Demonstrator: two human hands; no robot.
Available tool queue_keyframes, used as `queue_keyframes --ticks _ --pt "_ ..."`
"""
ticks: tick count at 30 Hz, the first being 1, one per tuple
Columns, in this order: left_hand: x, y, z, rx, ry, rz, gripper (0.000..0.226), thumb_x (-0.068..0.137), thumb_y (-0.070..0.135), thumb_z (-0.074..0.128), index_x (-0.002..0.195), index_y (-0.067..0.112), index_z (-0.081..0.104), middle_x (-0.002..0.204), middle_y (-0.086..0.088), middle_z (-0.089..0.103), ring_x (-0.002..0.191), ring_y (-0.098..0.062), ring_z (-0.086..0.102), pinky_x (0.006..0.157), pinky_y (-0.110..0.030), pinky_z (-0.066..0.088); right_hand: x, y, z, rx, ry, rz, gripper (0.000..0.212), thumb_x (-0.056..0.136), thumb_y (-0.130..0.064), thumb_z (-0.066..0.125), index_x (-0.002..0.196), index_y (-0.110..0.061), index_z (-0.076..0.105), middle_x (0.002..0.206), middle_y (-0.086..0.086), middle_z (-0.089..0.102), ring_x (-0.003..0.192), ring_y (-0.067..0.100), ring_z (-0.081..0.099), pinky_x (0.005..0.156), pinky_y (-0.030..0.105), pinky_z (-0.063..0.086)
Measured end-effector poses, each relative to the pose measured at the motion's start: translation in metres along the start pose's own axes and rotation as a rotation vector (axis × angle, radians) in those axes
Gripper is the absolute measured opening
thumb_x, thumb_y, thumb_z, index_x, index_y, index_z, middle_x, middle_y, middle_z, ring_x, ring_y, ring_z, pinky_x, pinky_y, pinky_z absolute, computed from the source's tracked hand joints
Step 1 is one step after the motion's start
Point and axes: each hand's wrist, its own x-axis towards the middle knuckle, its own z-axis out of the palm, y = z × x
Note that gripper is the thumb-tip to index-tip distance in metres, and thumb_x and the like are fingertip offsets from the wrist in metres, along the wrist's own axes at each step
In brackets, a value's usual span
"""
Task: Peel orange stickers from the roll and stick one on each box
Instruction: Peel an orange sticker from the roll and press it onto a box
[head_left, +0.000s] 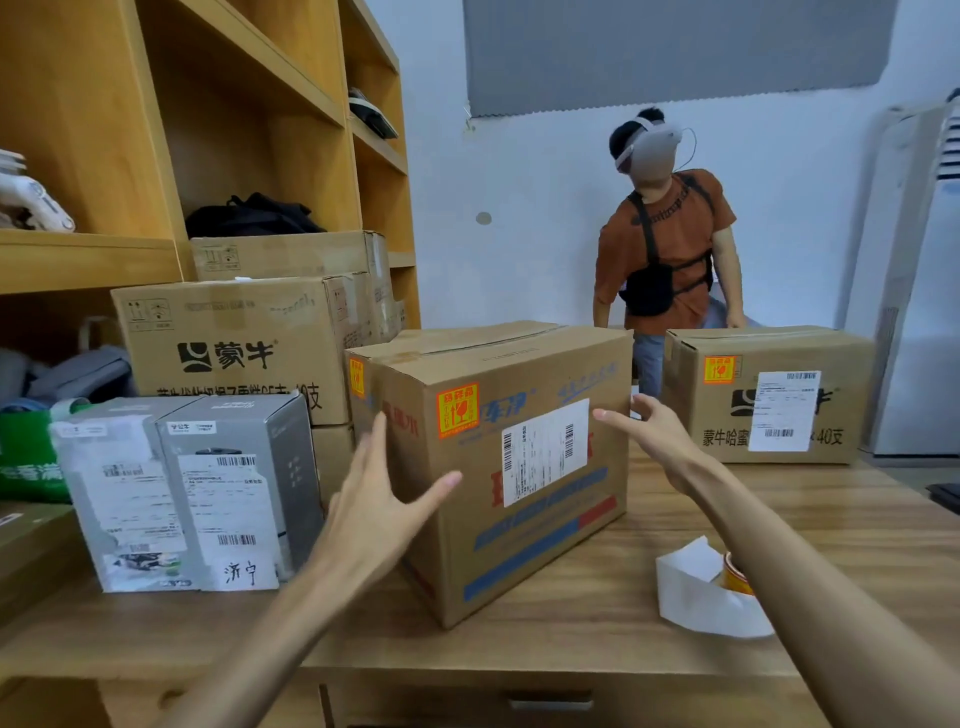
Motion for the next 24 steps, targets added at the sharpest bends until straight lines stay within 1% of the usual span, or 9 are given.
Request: queue_keyframes --ticks 3,4,6,12,15,17,19,22,24 --pt "-0.003 -0.003 0.017 -0.026 -0.046 -0.003 0.129 0.069 0.078 0.071 0.149 0.053 -0.026 0.168 0.007 0.016 0.149 -0.029 0.032 0.116 -0.060 0.030 0.014 -0.001 -0.003 -0.002 0.022 0.005 0.110 0.064 -0.059 0.085 0.150 -0.010 0.037 0.144 0.009 0.050 0.128 0.024 0.051 0.101 0.036 0.044" --pt "-0.002 -0.004 0.021 -0.037 -0.032 0.008 0.130 0.070 0.072 0.075 0.148 0.054 -0.027 0.167 0.008 0.019 0.149 -0.028 0.033 0.116 -0.059 0.032 0.020 -0.002 -0.003 -0.002 0.020 0.011 0.105 0.063 -0.059 0.085 0.145 -0.010 0.044 0.140 0.009 0.054 0.123 0.023 0.054 0.097 0.035 0.046" --pt "0.000 -0.004 0.025 -0.060 -0.001 0.026 0.131 0.074 0.061 0.080 0.149 0.053 -0.026 0.166 0.009 0.022 0.149 -0.023 0.033 0.117 -0.055 0.032 0.028 -0.002 -0.004 0.039 0.009 0.023 0.085 0.073 -0.046 0.084 0.137 -0.007 0.047 0.133 0.010 0.056 0.117 0.022 0.055 0.089 0.033 0.044" --pt "0.015 -0.008 0.024 -0.186 0.007 0.042 0.122 0.081 0.043 0.081 0.152 0.055 -0.016 0.162 0.010 0.034 0.146 -0.019 0.036 0.117 -0.047 0.035 0.031 -0.008 -0.014 0.138 0.026 -0.009 0.072 0.076 -0.036 0.084 0.126 -0.009 0.039 0.128 0.010 0.057 0.105 0.014 0.060 0.070 0.026 0.047" --pt "0.028 0.005 0.022 -0.260 -0.009 0.093 0.117 0.084 0.034 0.081 0.158 0.044 -0.008 0.150 0.023 0.034 0.139 -0.005 0.035 0.114 -0.037 0.032 0.025 -0.021 -0.034 0.165 0.080 -0.085 0.073 0.072 -0.036 0.087 0.125 -0.011 0.044 0.129 0.008 0.060 0.110 0.018 0.062 0.075 0.028 0.052" --pt "0.037 0.017 0.022 -0.306 -0.023 0.127 0.116 0.084 0.029 0.081 0.159 0.043 -0.006 0.142 0.029 0.033 0.132 0.003 0.033 0.115 -0.036 0.031 0.018 -0.034 -0.051 0.140 0.115 -0.153 0.070 0.075 -0.031 0.085 0.131 -0.012 0.048 0.126 0.003 0.061 0.108 0.011 0.062 0.075 0.020 0.053" --pt "0.048 0.031 0.025 -0.357 -0.041 0.158 0.116 0.084 0.026 0.082 0.159 0.045 -0.004 0.138 0.035 0.034 0.134 0.003 0.037 0.116 -0.035 0.033 0.011 -0.049 -0.071 0.120 0.142 -0.198 0.064 0.079 -0.029 0.083 0.133 -0.015 0.052 0.123 -0.001 0.064 0.104 0.006 0.062 0.070 0.015 0.050" --pt "0.070 0.057 0.036 -0.418 -0.088 0.210 0.116 0.083 0.023 0.083 0.159 0.045 -0.002 0.126 0.045 0.037 0.133 0.002 0.042 0.112 -0.031 0.037 0.004 -0.065 -0.110 0.082 0.184 -0.228 0.065 0.079 -0.030 0.082 0.135 -0.016 0.052 0.124 0.000 0.063 0.107 0.010 0.061 0.073 0.018 0.047" --pt "0.084 0.076 0.048 -0.459 -0.132 0.258 0.119 0.080 0.027 0.086 0.157 0.050 -0.002 0.131 0.041 0.041 0.137 -0.003 0.043 0.116 -0.039 0.037 -0.002 -0.071 -0.140 0.068 0.226 -0.234 0.067 0.078 -0.029 0.083 0.135 -0.016 0.049 0.125 0.001 0.061 0.110 0.014 0.060 0.076 0.023 0.047"
